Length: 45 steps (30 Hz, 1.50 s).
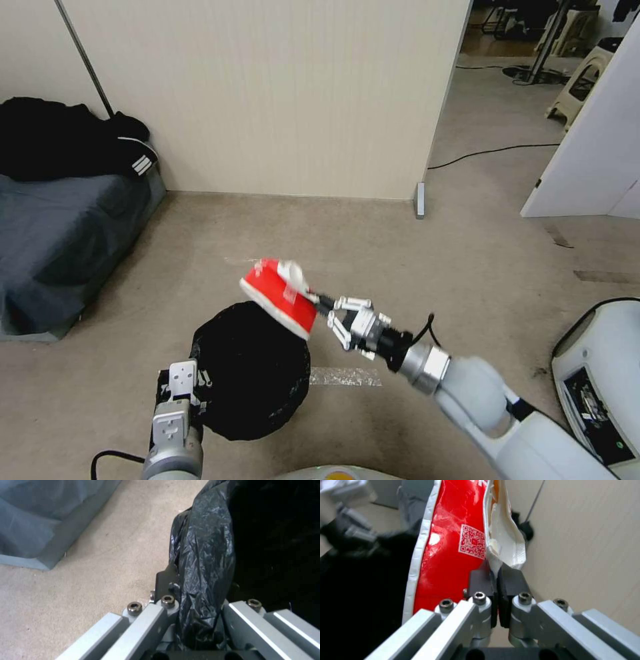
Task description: Pick up the trash bin, then pick up the garbage from the floor and place it into the trash bin.
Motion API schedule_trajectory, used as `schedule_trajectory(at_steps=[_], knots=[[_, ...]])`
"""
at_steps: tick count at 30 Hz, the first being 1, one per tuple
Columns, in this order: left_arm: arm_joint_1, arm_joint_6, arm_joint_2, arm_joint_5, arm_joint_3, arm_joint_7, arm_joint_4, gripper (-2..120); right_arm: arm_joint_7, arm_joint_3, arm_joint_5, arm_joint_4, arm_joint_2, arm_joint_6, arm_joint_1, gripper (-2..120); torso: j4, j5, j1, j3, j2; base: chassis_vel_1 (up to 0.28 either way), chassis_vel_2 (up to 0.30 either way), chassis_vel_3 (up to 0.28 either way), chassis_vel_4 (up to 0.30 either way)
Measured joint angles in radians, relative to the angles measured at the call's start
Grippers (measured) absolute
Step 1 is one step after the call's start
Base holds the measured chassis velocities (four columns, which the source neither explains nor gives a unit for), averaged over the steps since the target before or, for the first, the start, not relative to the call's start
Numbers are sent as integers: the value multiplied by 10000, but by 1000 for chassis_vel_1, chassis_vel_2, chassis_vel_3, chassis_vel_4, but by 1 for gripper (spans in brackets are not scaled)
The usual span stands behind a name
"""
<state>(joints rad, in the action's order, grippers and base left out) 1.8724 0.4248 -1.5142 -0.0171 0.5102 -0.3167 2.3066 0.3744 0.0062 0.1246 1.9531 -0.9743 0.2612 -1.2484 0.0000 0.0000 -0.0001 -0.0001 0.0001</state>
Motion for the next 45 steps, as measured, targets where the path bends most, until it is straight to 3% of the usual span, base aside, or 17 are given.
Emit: schedule_trajectory(at_steps=[8,19,28,33,40,45], knots=[[42,-24,-3,73,-41,-13,255,1,88,-739,-309,-761,-241,91,35,0,-1,0,0,1,0,0,0,0,0],[171,-19,-143,42,-229,29,556,1,-184,-2104,-629,-1449,-1151,-451,1219,0,-1,-2,0,1,0,0,0,0,0],[339,-20,-226,-110,-451,147,592,1,-365,-2544,-680,-1710,-1679,-762,1871,34,0,0,1,1,0,0,0,0,0],[370,-30,-237,-135,-474,182,592,1,-375,-2589,-679,-1710,-1673,-796,1944,46,0,-1,1,1,0,0,0,0,0],[295,37,-183,-131,-271,311,621,1,-387,-2605,-677,-1629,-1492,-796,1930,78,0,1,0,1,0,0,0,0,0],[234,63,-159,-92,-192,349,575,1,-386,-2492,-672,-1521,-1359,-782,1895,92,0,1,0,1,0,0,0,0,0]])
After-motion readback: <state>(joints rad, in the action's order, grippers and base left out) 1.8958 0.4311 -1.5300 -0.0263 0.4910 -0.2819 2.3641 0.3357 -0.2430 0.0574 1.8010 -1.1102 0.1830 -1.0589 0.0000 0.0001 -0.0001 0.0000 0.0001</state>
